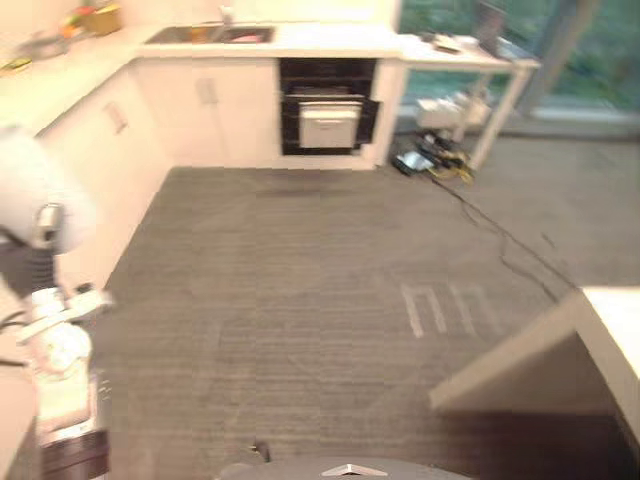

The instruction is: Walk over to the sink, pick up the cup, carry it to the dishwasher, place the cup inside the dishwasher, then close the dishwasher door

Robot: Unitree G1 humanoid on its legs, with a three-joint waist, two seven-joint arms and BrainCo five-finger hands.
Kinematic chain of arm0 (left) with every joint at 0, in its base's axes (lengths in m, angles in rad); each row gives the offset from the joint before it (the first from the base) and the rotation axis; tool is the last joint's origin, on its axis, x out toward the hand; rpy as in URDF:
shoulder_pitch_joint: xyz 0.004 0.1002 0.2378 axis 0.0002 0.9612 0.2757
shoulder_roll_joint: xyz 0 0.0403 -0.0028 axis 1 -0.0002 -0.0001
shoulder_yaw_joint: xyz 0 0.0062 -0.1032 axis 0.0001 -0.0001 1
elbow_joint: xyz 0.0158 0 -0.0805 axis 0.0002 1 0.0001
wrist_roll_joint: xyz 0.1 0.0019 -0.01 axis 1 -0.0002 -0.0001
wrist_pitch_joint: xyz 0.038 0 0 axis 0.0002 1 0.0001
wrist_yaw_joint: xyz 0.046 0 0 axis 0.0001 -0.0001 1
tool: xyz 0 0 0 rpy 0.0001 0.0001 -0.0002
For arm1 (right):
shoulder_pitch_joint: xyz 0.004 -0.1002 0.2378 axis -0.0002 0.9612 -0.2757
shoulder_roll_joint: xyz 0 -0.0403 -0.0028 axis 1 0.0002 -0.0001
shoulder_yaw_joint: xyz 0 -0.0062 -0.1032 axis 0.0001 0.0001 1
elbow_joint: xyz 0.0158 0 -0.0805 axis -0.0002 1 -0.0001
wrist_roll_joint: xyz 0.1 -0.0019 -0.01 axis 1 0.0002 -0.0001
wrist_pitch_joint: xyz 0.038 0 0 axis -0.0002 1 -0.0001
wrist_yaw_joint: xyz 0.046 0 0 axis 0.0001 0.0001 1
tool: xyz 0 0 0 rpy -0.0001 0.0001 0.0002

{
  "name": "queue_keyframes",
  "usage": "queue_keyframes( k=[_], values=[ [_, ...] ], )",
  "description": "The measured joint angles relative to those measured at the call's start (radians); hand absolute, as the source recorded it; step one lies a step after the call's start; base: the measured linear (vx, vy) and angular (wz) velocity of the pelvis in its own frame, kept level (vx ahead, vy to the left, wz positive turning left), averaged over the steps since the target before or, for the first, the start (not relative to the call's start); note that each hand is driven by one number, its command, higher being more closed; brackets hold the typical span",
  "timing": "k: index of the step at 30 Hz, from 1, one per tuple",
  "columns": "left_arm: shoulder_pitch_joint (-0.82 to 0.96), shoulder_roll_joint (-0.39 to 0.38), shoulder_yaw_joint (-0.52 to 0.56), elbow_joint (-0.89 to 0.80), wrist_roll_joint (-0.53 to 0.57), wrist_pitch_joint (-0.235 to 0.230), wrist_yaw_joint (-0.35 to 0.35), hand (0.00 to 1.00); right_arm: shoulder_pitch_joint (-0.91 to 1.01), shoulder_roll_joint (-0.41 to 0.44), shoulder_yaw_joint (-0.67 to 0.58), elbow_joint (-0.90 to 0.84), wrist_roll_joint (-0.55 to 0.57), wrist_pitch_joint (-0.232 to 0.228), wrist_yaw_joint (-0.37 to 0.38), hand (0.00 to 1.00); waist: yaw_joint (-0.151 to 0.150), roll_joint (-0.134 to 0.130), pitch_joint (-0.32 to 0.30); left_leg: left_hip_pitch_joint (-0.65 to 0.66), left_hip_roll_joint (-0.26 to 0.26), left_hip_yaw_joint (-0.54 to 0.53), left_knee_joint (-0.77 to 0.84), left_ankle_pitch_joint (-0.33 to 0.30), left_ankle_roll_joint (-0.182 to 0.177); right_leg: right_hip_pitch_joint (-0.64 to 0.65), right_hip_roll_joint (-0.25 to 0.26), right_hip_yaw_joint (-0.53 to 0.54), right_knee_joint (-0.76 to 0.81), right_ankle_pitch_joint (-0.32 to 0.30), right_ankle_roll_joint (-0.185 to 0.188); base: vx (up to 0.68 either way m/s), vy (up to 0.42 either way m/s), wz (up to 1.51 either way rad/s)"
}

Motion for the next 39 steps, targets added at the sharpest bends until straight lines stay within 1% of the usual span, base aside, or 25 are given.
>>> queue_keyframes(
  k=[2,3,4,6,7,9,10,16,19,20,22,23,24,25,26,27,28,30,32,34,35,36,37,38,39],
  values=[
    [0.042,-0.044,-0.037,-0.017,-0.001,0.002,-0.019,1.00,0.009,-0.007,0.053,-0.003,-0.017,-0.014,0.010,0.00,0.004,-0.046,-0.015,0.001,-0.045,-0.010,-0.002,0.000,-0.002,-0.046,0.004,0.043,-0.073,0.072,0.011,0.04,-0.137,1.13],
    [0.055,-0.079,-0.070,-0.019,-0.001,0.007,-0.027,1.00,0.012,-0.013,0.076,-0.004,-0.041,-0.014,0.022,0.00,-0.008,-0.053,-0.030,0.016,-0.038,0.004,-0.004,0.009,-0.013,-0.032,-0.013,-0.005,-0.058,0.052,0.010,0.12,-0.127,0.85],
    [0.061,-0.113,-0.114,-0.037,-0.001,0.012,-0.030,1.00,-0.006,-0.041,0.119,-0.012,-0.051,-0.003,0.044,0.00,0.011,-0.042,-0.043,0.009,-0.017,0.024,0.001,0.024,-0.026,-0.019,-0.005,-0.024,-0.075,0.056,0.005,0.12,-0.105,0.70],
    [0.059,-0.131,-0.168,-0.053,0.003,0.025,-0.035,1.00,-0.051,-0.076,0.168,-0.058,-0.057,0.033,0.085,0.00,0.024,-0.023,-0.043,0.014,-0.004,0.028,-0.012,0.027,-0.030,0.002,0.009,-0.031,-0.115,0.078,0.003,0.05,-0.036,0.09],
    [0.055,-0.136,-0.203,-0.053,0.016,0.034,-0.040,1.00,-0.085,-0.086,0.194,-0.084,-0.080,0.050,0.091,0.00,0.023,-0.018,-0.044,0.016,0.003,0.034,-0.019,0.031,-0.033,0.015,0.014,-0.037,-0.136,0.092,0.002,0.04,-0.034,0.03],
    [0.052,-0.144,-0.240,-0.049,0.041,0.044,-0.041,1.00,-0.128,-0.086,0.208,-0.090,-0.104,0.052,0.081,0.00,0.021,-0.025,-0.041,0.020,0.008,0.035,-0.026,0.035,-0.034,0.030,0.018,-0.038,-0.161,0.105,0.004,0.04,-0.012,0.00],
    [0.038,-0.086,-0.221,0.073,0.110,0.051,-0.018,1.00,-0.198,-0.064,0.263,-0.082,-0.023,0.167,0.079,0.00,-0.024,-0.086,0.018,0.097,-0.034,0.051,-0.152,0.094,-0.005,0.103,-0.032,-0.076,-0.286,0.154,0.045,0.00,0.000,0.00],
    [0.038,-0.086,-0.220,0.073,0.109,0.051,-0.018,1.00,-0.181,-0.064,0.258,-0.079,-0.024,0.167,0.082,0.00,-0.024,-0.085,0.019,0.100,-0.033,0.062,-0.152,0.091,-0.004,0.101,-0.033,-0.068,-0.288,0.154,0.045,0.00,0.000,-0.04],
    [0.038,-0.088,-0.221,0.073,0.088,0.051,-0.023,1.00,-0.155,-0.060,0.211,-0.055,-0.037,0.161,0.120,0.00,-0.028,-0.081,0.022,0.103,-0.041,0.069,-0.151,0.076,-0.001,0.098,-0.041,-0.079,-0.279,0.141,0.035,0.00,0.000,-0.05],
    [0.039,-0.093,-0.221,0.072,0.074,0.055,-0.026,1.00,-0.143,-0.061,0.177,-0.033,-0.046,0.148,0.136,0.00,-0.032,-0.084,0.020,0.103,-0.048,0.079,-0.151,0.068,0.004,0.085,-0.057,-0.088,-0.241,0.119,0.034,0.02,0.039,0.27],
    [0.030,-0.099,-0.243,0.064,0.052,0.070,-0.044,1.00,-0.117,-0.046,0.119,-0.002,-0.051,0.129,0.162,0.00,-0.046,-0.111,0.026,0.092,-0.081,0.141,-0.072,0.008,0.026,0.076,-0.120,-0.132,-0.146,0.055,0.032,0.07,0.068,0.49],
    [0.028,-0.112,-0.263,0.062,0.040,0.086,-0.051,1.00,-0.087,-0.049,0.085,0.001,-0.051,0.110,0.173,0.00,-0.051,-0.099,0.048,0.071,-0.081,0.148,0.023,-0.045,0.029,0.040,-0.133,-0.148,0.042,0.028,0.012,0.04,0.038,0.51],
    [0.033,-0.120,-0.280,0.063,0.019,0.118,-0.055,1.00,-0.077,-0.048,0.084,-0.008,-0.042,0.086,0.179,0.00,-0.057,-0.090,0.059,0.061,-0.087,0.138,0.100,-0.090,0.042,-0.046,-0.142,-0.146,0.279,0.057,-0.096,0.01,0.046,0.48],
    [0.033,-0.124,-0.283,0.061,0.008,0.130,-0.063,1.00,-0.071,-0.043,0.081,-0.007,-0.036,0.075,0.185,0.00,-0.059,-0.085,0.059,0.063,-0.088,0.128,0.121,-0.106,0.051,-0.091,-0.141,-0.134,0.383,0.099,-0.165,-0.01,0.088,0.59],
    [0.032,-0.124,-0.285,0.043,-0.008,0.145,-0.081,1.00,-0.064,-0.031,0.082,-0.003,-0.014,0.057,0.191,0.00,-0.064,-0.084,0.058,0.070,-0.087,0.119,0.131,-0.119,0.061,-0.185,-0.139,-0.110,0.551,0.236,-0.209,0.06,0.101,0.53],
    [0.031,-0.123,-0.282,0.032,-0.018,0.147,-0.092,1.00,-0.062,-0.022,0.082,-0.003,0.004,0.047,0.194,0.00,-0.068,-0.060,0.056,0.070,-0.079,0.101,0.132,-0.121,0.066,-0.226,-0.132,-0.095,0.609,0.232,-0.174,0.12,0.038,0.58],
    [0.031,-0.126,-0.262,0.011,-0.033,0.147,-0.114,1.00,-0.061,0.001,0.065,-0.008,0.040,0.025,0.197,0.00,-0.066,-0.065,0.057,0.076,-0.066,0.080,0.127,-0.125,0.070,-0.264,-0.103,-0.114,0.600,0.120,-0.113,0.18,-0.026,0.36],
    [0.024,-0.113,-0.241,-0.019,-0.039,0.146,-0.133,1.00,-0.054,0.024,0.069,-0.051,0.049,0.006,0.212,0.00,-0.046,-0.082,0.066,0.123,-0.049,0.080,0.101,-0.126,0.068,-0.298,-0.035,-0.184,0.400,0.047,-0.072,0.21,-0.044,0.03],
    [0.002,-0.105,-0.266,-0.019,-0.030,0.148,-0.137,1.00,-0.056,0.030,0.075,-0.095,0.057,0.000,0.216,0.00,-0.053,-0.077,0.064,0.143,-0.040,0.079,0.108,-0.152,0.065,-0.321,0.016,-0.180,0.219,0.082,-0.044,0.16,-0.071,0.03],
    [-0.011,-0.103,-0.301,-0.067,-0.007,0.151,-0.142,1.00,-0.056,0.029,0.110,-0.154,0.057,-0.002,0.216,0.00,-0.066,-0.073,0.065,0.152,-0.036,0.087,0.149,-0.211,0.061,-0.308,0.023,-0.150,0.050,0.144,-0.034,0.19,-0.123,0.30],
    [-0.011,-0.107,-0.307,-0.087,-0.005,0.151,-0.142,1.00,-0.057,0.029,0.113,-0.166,0.057,0.001,0.216,0.00,-0.069,-0.073,0.064,0.160,-0.035,0.097,0.164,-0.231,0.061,-0.300,0.016,-0.141,0.034,0.150,-0.039,0.37,-0.227,0.30],
    [-0.009,-0.116,-0.314,-0.123,0.008,0.151,-0.141,1.00,-0.064,0.021,0.134,-0.177,0.060,0.018,0.217,0.00,-0.071,-0.067,0.056,0.177,-0.029,0.107,0.183,-0.264,0.042,-0.289,0.009,-0.135,0.034,0.193,-0.050,0.29,-0.179,0.20],
    [-0.007,-0.123,-0.317,-0.133,0.012,0.151,-0.141,1.00,-0.064,0.008,0.144,-0.186,0.064,0.025,0.217,0.00,-0.074,-0.055,0.046,0.179,-0.019,0.103,0.196,-0.284,0.041,-0.289,0.015,-0.138,0.050,0.209,-0.054,0.46,-0.266,0.21],
    [0.004,-0.137,-0.319,-0.141,0.013,0.150,-0.144,1.00,-0.059,-0.013,0.152,-0.205,0.067,0.038,0.217,0.00,-0.076,-0.028,0.018,0.198,0.005,0.099,0.187,-0.312,0.043,-0.293,0.031,-0.157,0.084,0.210,-0.052,0.41,-0.209,0.18],
    [0.033,-0.154,-0.317,-0.143,0.019,0.150,-0.148,1.00,-0.052,-0.023,0.151,-0.217,0.071,0.041,0.217,0.00,-0.079,-0.008,-0.014,0.248,0.040,0.107,0.140,-0.329,0.074,-0.279,0.055,-0.190,0.099,0.156,-0.058,0.50,-0.242,0.18]
  ],
)
